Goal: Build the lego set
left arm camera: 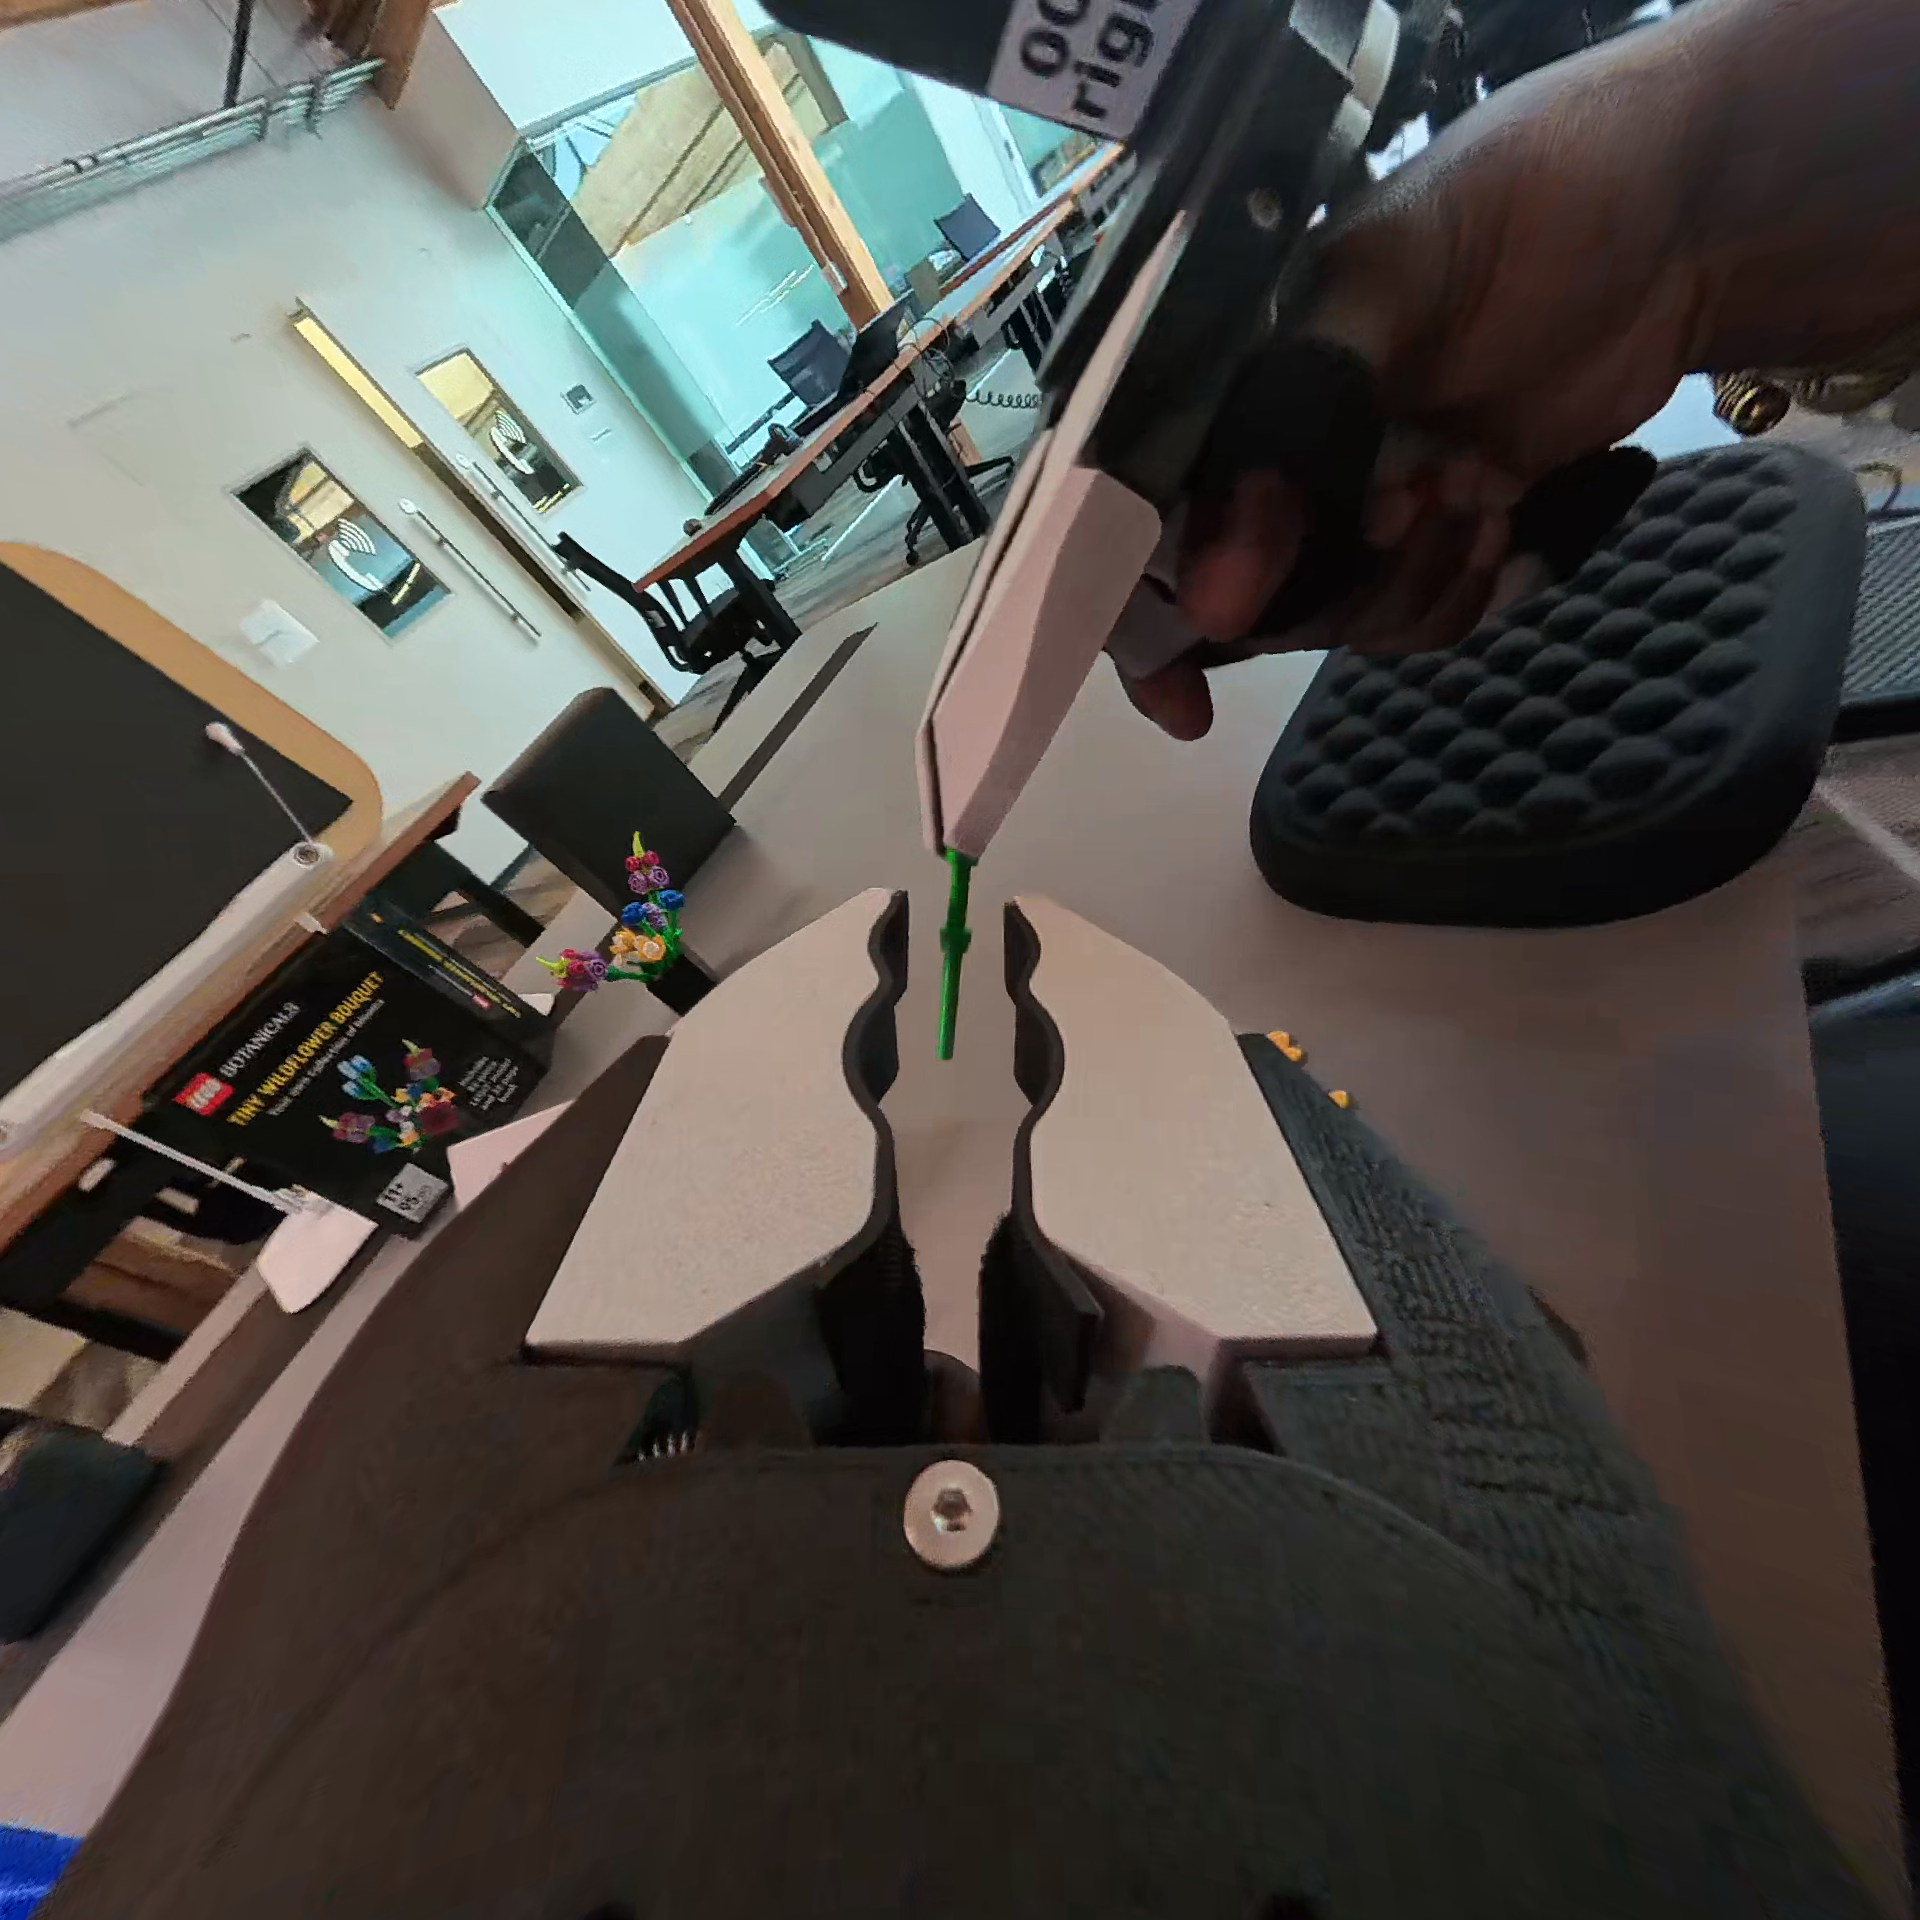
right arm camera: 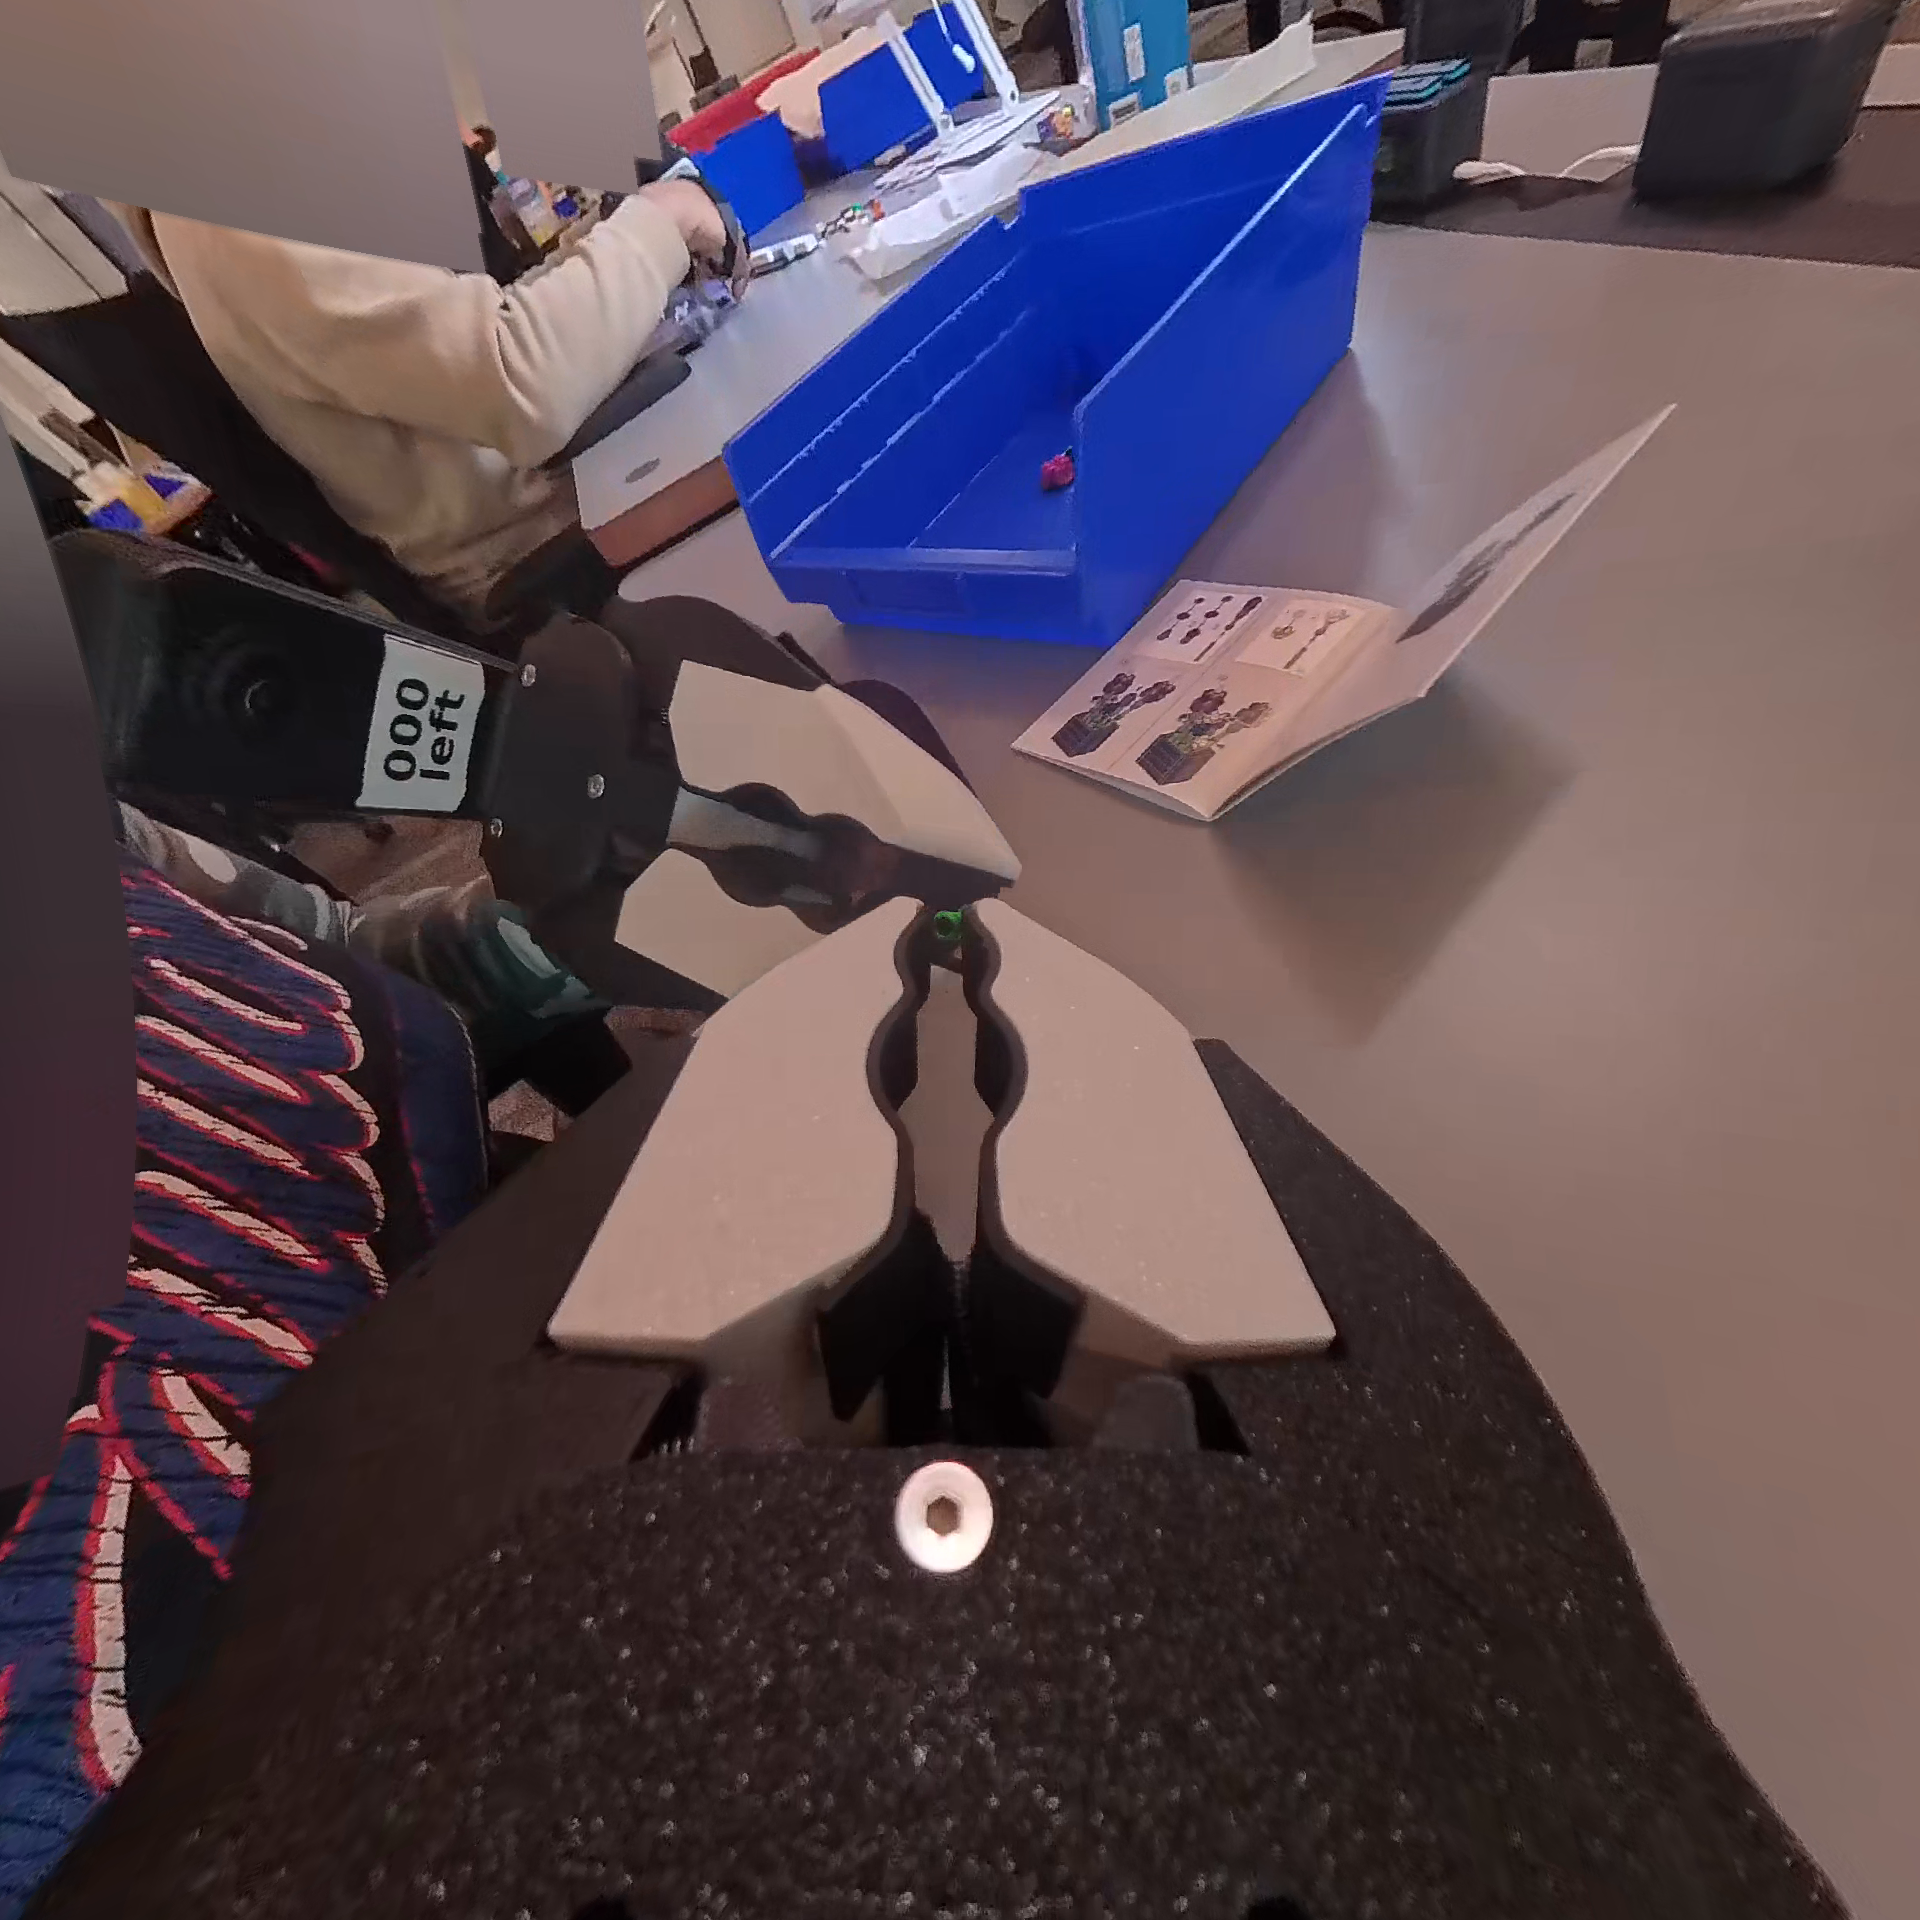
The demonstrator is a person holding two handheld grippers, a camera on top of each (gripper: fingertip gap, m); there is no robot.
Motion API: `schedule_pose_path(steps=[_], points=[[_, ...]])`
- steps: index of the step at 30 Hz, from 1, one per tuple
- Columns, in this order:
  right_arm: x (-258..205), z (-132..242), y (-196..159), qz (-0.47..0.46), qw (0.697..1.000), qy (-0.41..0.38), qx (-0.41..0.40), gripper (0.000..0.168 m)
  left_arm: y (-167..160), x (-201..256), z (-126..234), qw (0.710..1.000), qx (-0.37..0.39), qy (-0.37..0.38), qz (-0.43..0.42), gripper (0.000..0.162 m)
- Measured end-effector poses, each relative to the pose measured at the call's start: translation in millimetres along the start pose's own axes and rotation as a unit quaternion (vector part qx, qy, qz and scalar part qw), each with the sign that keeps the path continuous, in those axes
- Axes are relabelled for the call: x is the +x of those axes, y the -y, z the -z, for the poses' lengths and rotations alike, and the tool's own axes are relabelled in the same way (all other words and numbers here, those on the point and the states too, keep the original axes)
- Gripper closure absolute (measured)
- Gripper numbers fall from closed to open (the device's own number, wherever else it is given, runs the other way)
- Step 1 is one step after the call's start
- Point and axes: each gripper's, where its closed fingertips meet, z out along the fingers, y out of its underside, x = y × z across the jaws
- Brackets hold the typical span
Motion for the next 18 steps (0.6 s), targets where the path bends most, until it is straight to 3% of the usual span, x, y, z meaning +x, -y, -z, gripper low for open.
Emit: schedule_pose_path(steps=[7, 12, 15, 18], points=[[-6.8, -6.8, -2.4, 0.028, 0.999, -0.006, -0.021, 0.163, -1.7, 3.2, 1.1, 1.000, -0.011, -0.003, -0.017, 0.158], [-8.3, 3.5, -4.5, 0.075, 0.996, 0.014, -0.035, 0.153, 2.6, -12.3, 12.8, 0.984, 0.073, -0.035, 0.160, 0.158], [11.6, 13.3, -40.2, 0.117, 0.983, -0.003, -0.141, 0.153, 14.1, -27.8, 31.5, 0.951, 0.162, -0.076, 0.250, 0.158], [32.0, 15.6, -74.3, 0.135, 0.963, -0.036, -0.232, 0.153, 11.3, -41.4, 39.2, 0.926, 0.195, -0.080, 0.313, 0.158]])
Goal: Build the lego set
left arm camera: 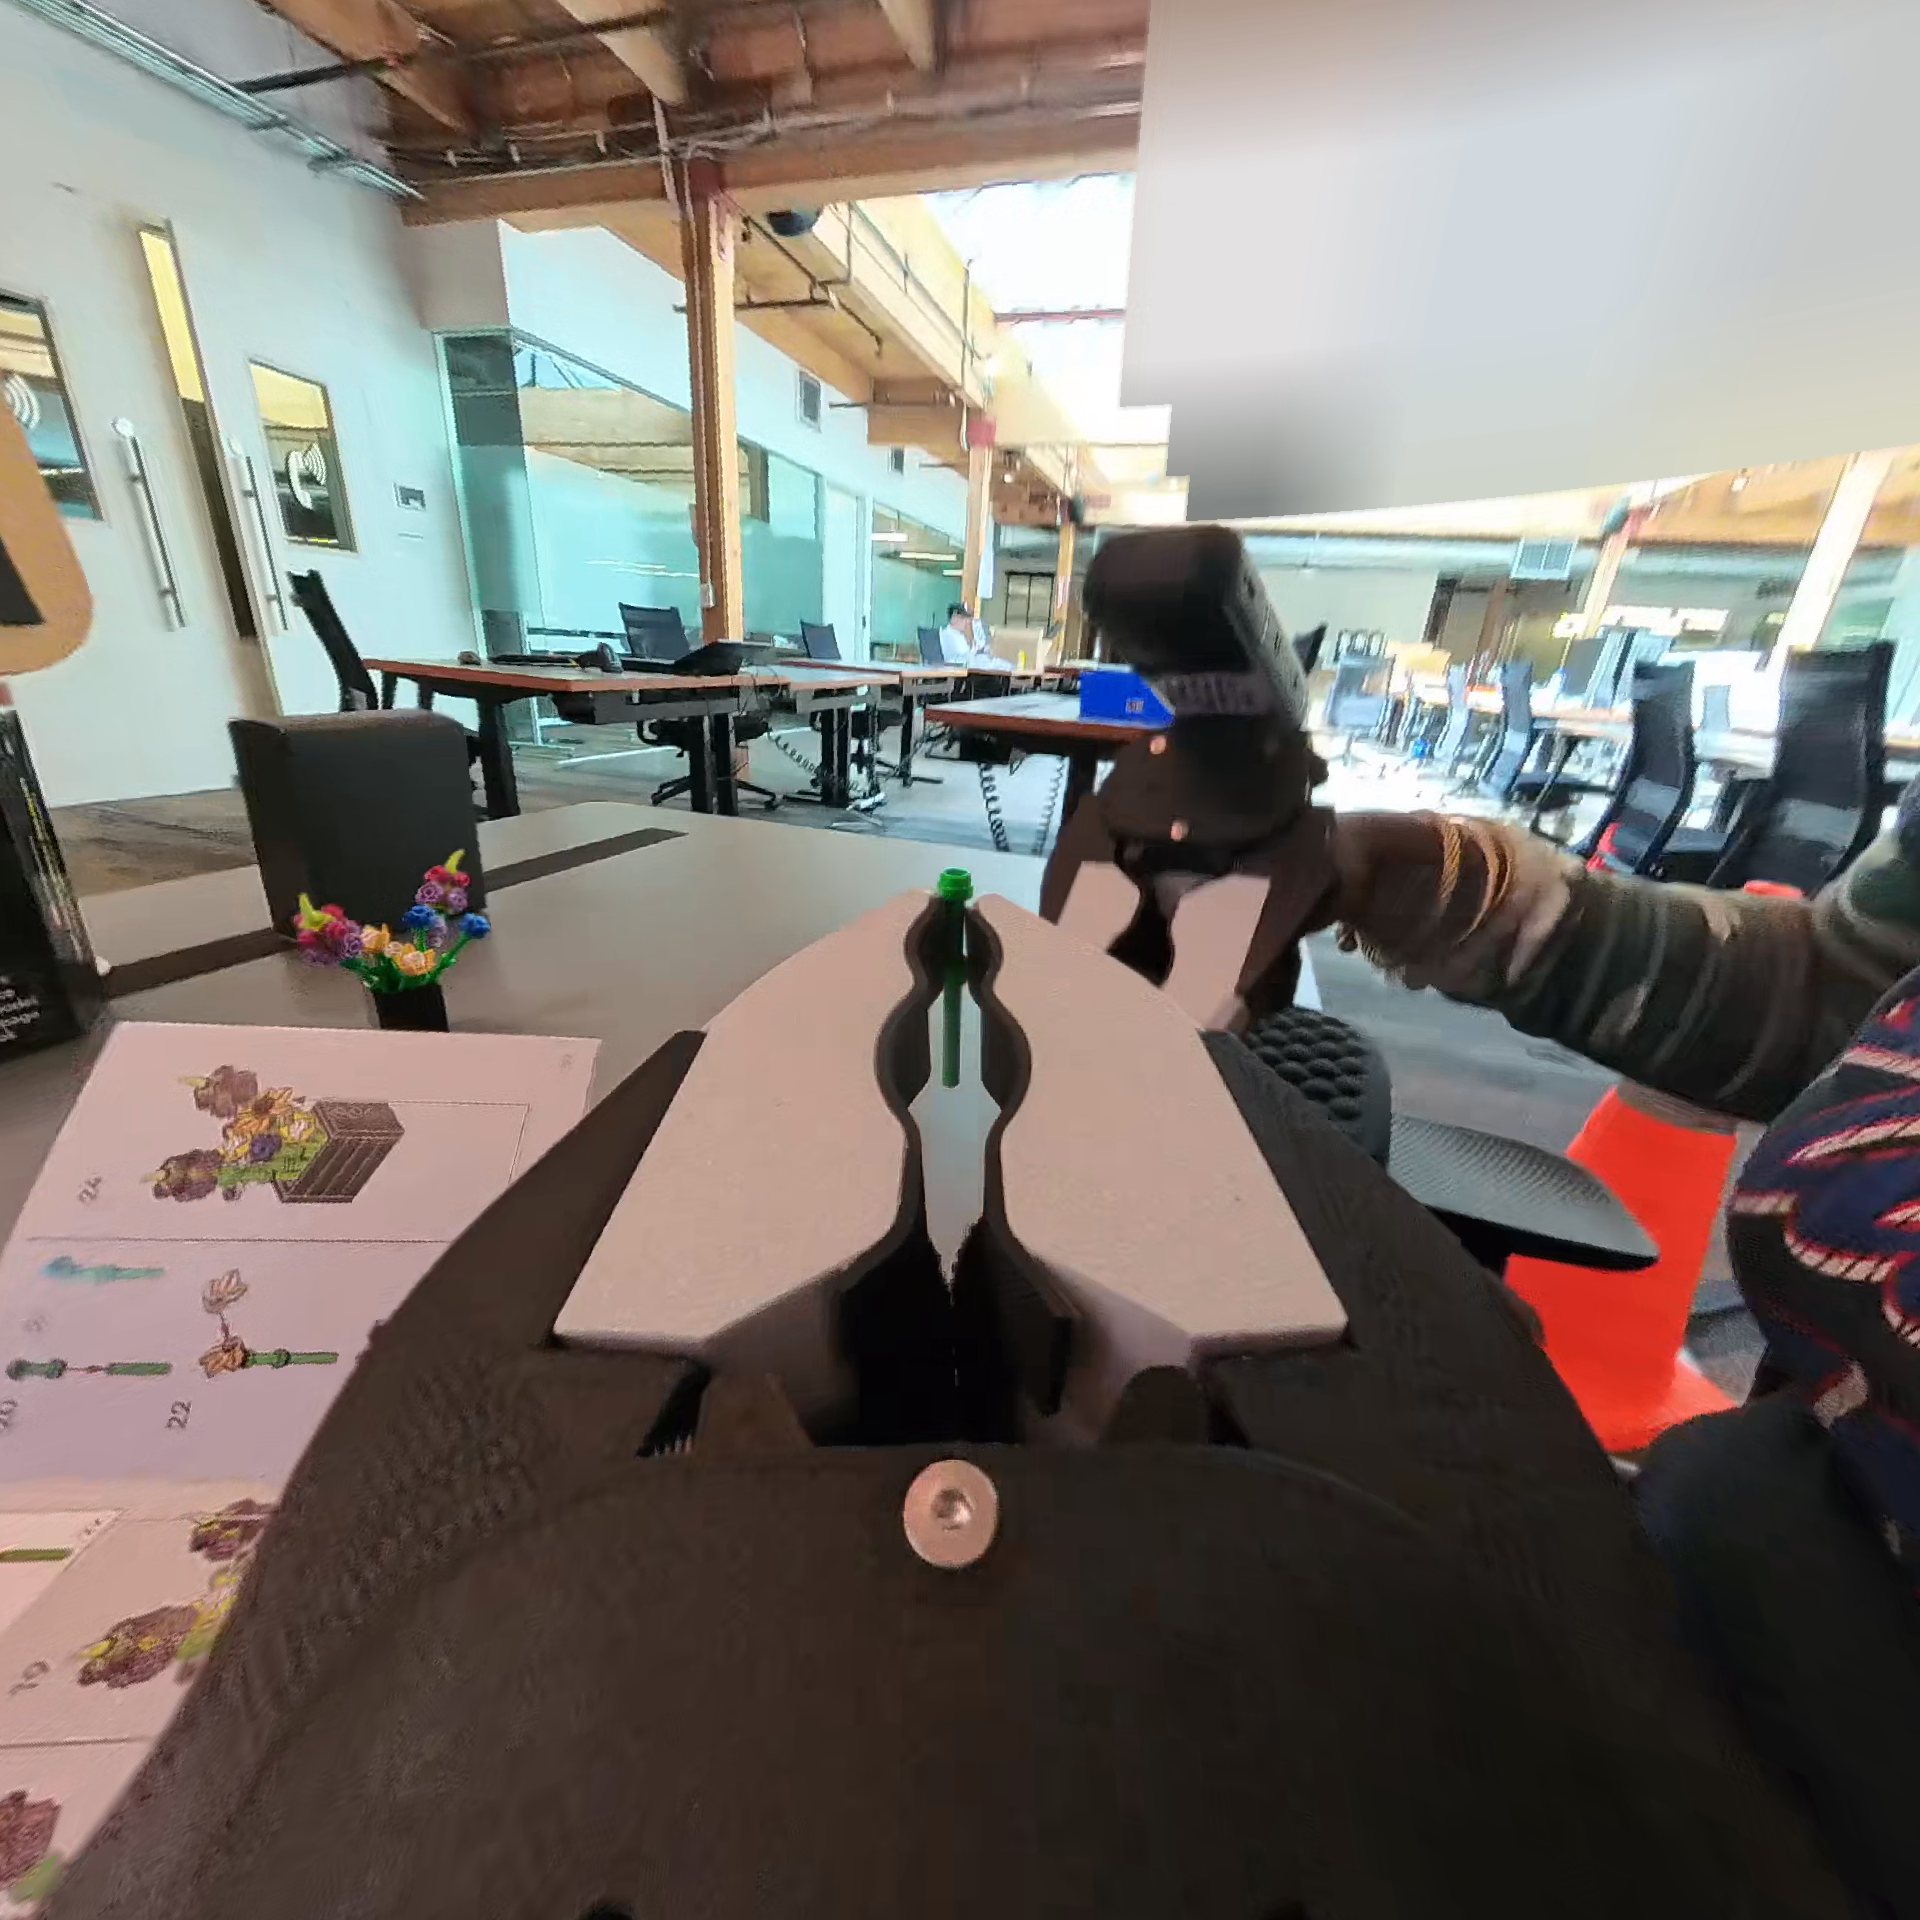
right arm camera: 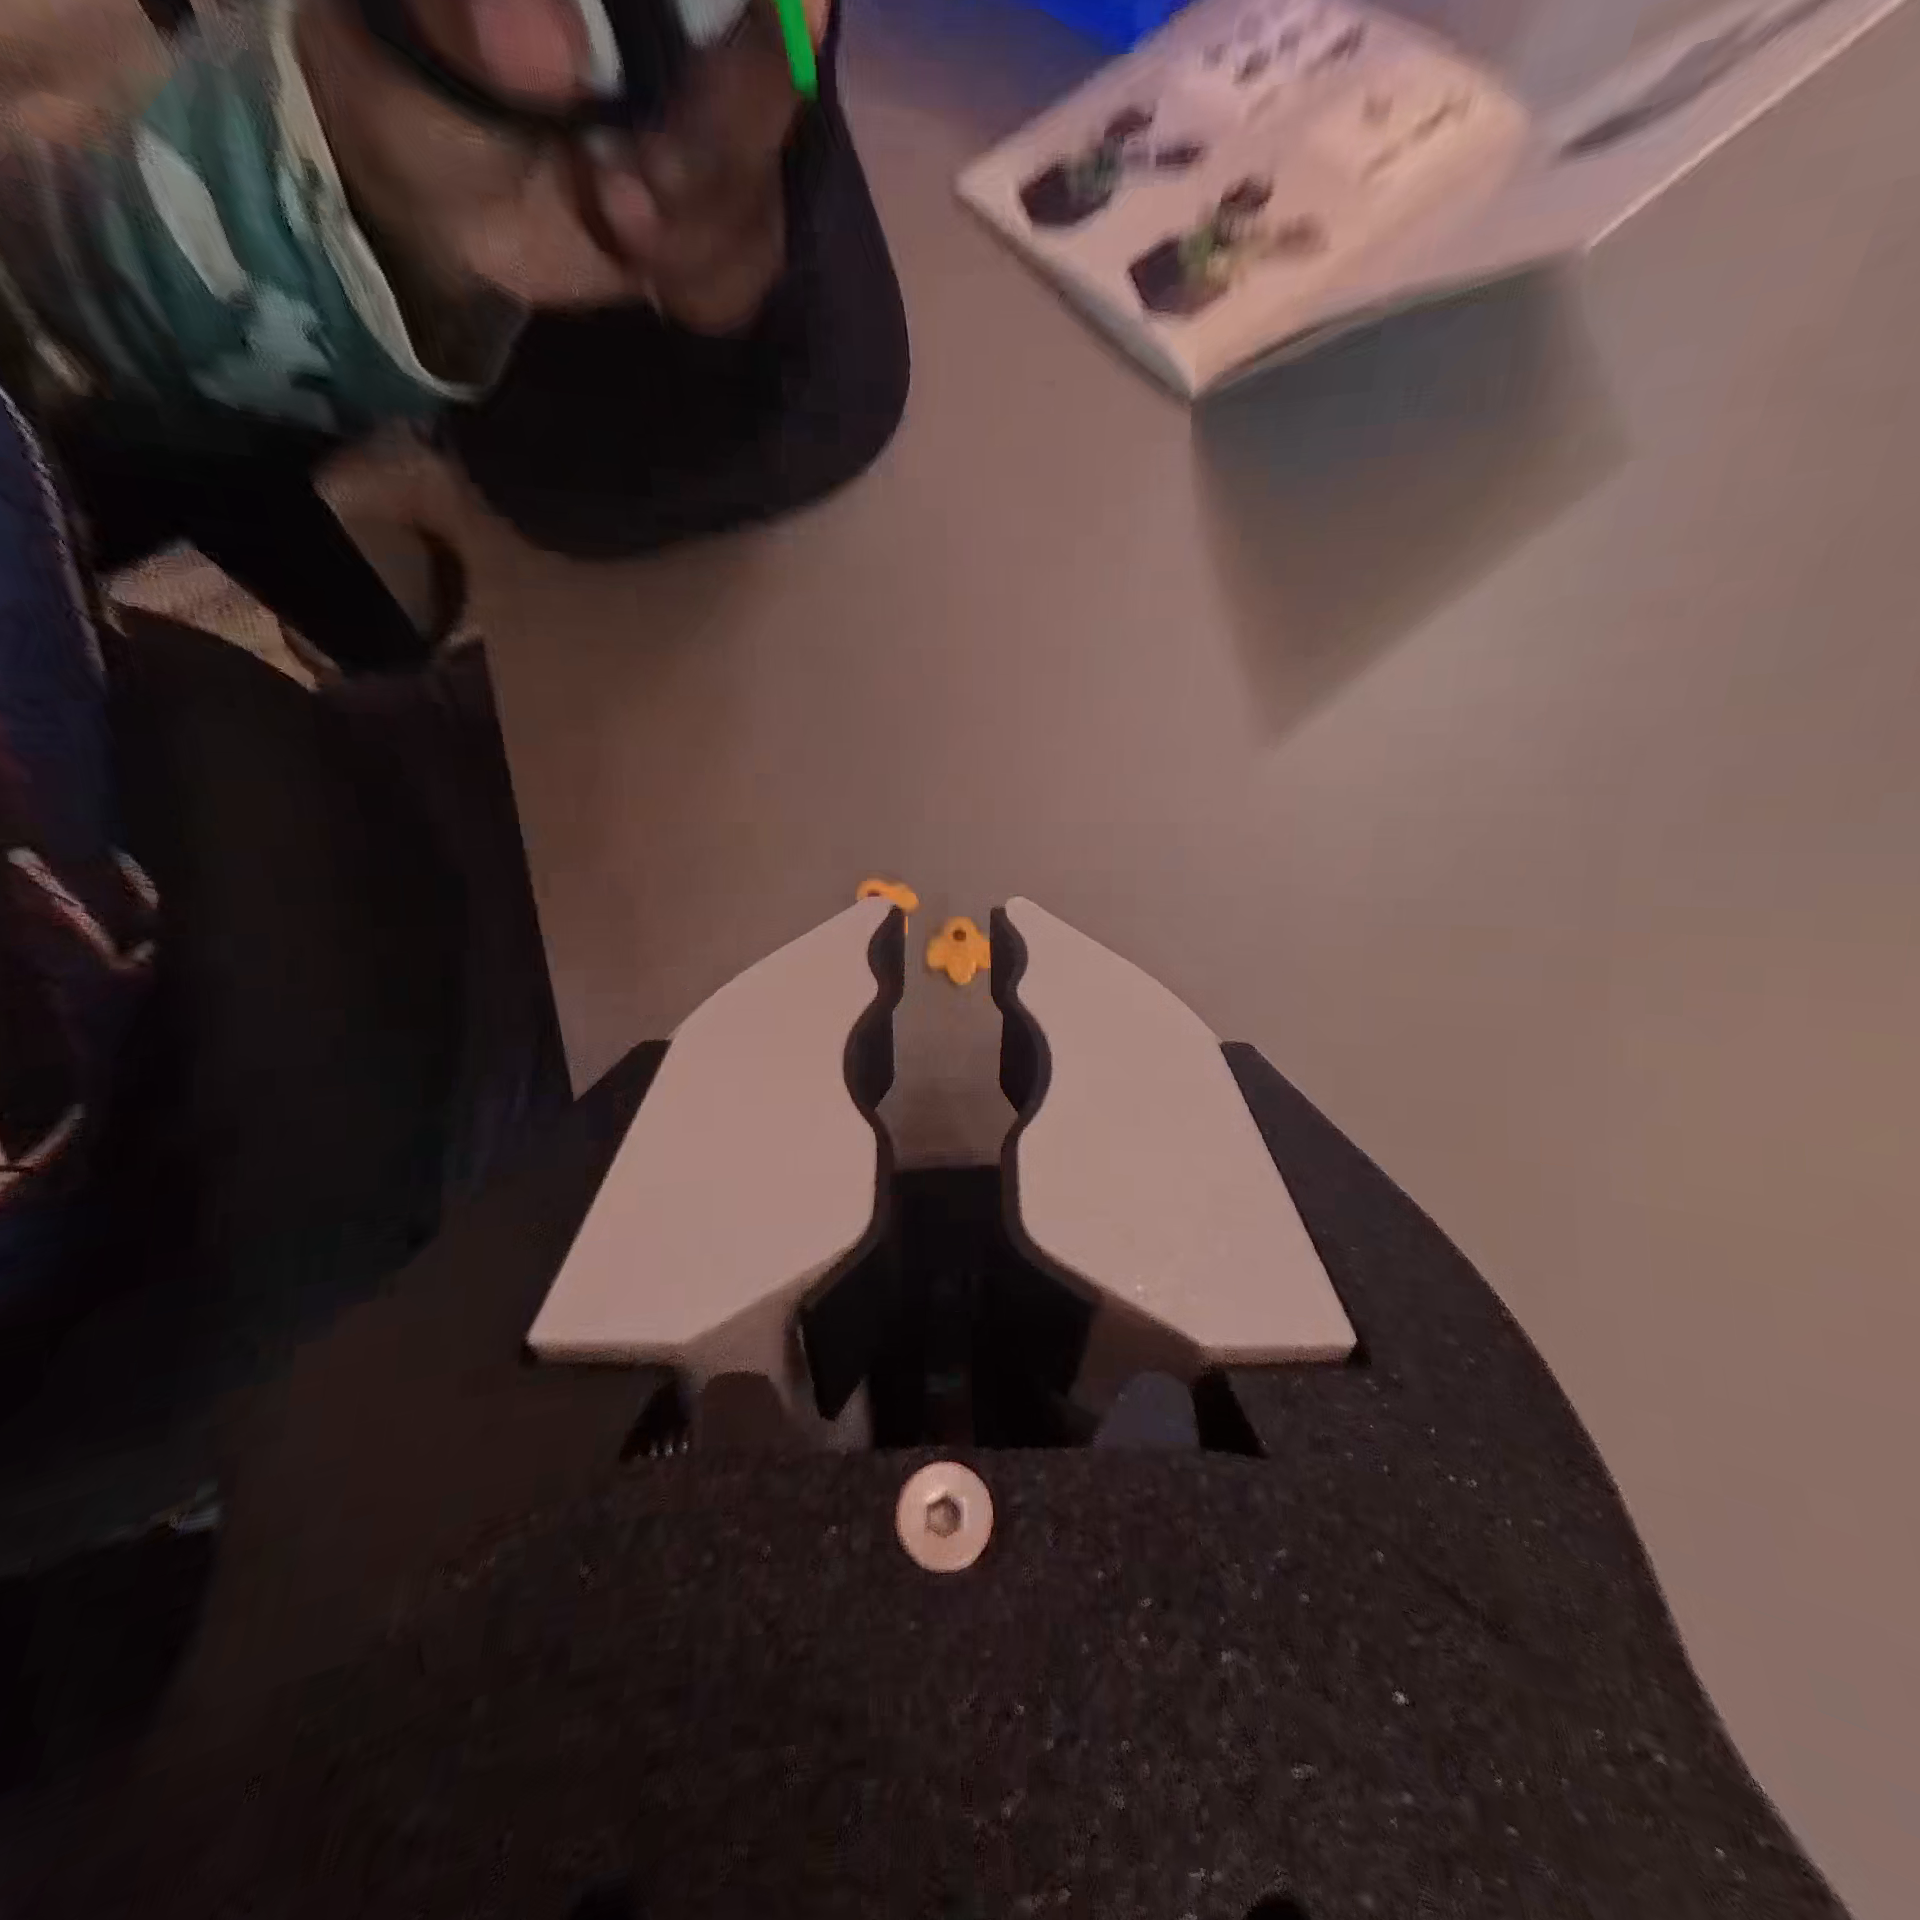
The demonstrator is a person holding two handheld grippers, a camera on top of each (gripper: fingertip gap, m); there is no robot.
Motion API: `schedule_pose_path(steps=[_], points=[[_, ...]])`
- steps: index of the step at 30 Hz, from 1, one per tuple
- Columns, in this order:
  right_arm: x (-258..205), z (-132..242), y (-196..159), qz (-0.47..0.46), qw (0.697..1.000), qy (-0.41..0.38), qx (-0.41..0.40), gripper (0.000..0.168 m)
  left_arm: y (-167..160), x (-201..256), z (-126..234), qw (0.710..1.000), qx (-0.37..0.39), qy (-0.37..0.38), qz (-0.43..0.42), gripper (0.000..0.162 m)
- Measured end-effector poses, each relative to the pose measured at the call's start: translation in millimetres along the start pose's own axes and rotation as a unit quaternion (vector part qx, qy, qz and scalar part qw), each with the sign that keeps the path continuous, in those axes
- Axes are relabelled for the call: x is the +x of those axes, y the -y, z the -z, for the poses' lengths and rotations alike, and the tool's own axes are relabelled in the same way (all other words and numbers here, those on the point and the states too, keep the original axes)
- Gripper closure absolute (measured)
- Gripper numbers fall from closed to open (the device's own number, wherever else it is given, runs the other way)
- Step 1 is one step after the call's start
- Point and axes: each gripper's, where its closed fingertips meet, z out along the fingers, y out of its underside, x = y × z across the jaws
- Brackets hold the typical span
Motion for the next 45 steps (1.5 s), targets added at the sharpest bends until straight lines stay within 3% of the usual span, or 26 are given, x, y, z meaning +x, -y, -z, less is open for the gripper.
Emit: schedule_pose_path(steps=[9, 18, 20, 29, 36, 42, 45], points=[[1.6, -25.0, -21.7, 0.023, 0.997, -0.034, -0.064, 0.149, -7.9, 6.1, -3.2, 1.000, -0.023, -0.016, -0.012, 0.158], [3.0, -30.9, -23.8, 0.045, 0.996, -0.037, -0.060, 0.154, -11.8, 8.9, -4.9, 0.999, -0.036, -0.022, -0.019, 0.158], [2.3, -30.6, -21.6, 0.054, 0.997, -0.035, -0.052, 0.164, -13.4, 10.4, -5.6, 0.999, -0.042, -0.024, -0.024, 0.158], [3.7, -23.4, -18.4, 0.057, 0.997, -0.033, -0.042, 0.154, -12.9, 10.5, -4.9, 0.999, -0.040, -0.026, -0.021, 0.158], [5.7, -23.7, -18.7, 0.171, 0.984, 0.021, -0.033, 0.147, -15.8, 15.0, -5.8, 0.998, -0.049, -0.041, -0.024, 0.158], [3.8, -29.0, -18.1, 0.185, 0.975, 0.110, -0.046, 0.145, -17.0, 16.4, -5.9, 0.997, -0.052, -0.050, -0.020, 0.158], [7.9, -33.5, -23.6, 0.191, 0.974, 0.105, -0.068, 0.146, -18.0, 16.9, -6.3, 0.997, -0.055, -0.051, -0.021, 0.158]])
